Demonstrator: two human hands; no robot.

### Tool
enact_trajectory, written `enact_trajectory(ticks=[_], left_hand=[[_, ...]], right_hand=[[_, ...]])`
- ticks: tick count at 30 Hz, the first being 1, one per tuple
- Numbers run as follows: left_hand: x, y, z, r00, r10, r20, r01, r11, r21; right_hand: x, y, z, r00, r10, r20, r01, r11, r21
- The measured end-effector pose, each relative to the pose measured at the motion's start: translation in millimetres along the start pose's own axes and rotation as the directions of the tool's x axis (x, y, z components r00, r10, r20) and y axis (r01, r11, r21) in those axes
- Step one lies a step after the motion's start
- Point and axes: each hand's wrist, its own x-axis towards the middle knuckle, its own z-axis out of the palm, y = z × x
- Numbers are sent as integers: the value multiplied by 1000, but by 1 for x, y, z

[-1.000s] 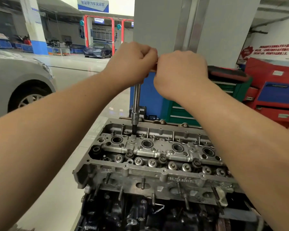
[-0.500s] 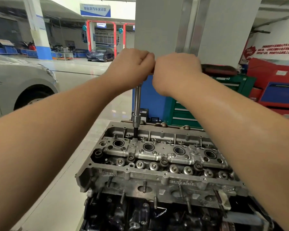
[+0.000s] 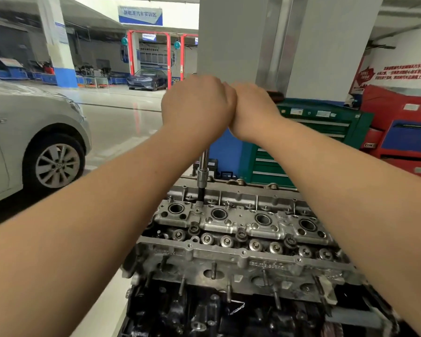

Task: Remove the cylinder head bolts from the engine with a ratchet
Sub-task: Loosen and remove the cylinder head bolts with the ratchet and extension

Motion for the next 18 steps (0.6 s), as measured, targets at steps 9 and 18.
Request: enact_trajectory(ticks=[9,18], left_hand=[[7,-34,-3,938,259,231,22,619,-785],[-6,-5,-4,999,-37,1,37,999,-35]], right_hand=[[-28,-21,-31,994,100,-44,-109,896,-431],[4,-4,-7,996,-68,50,69,998,-7]])
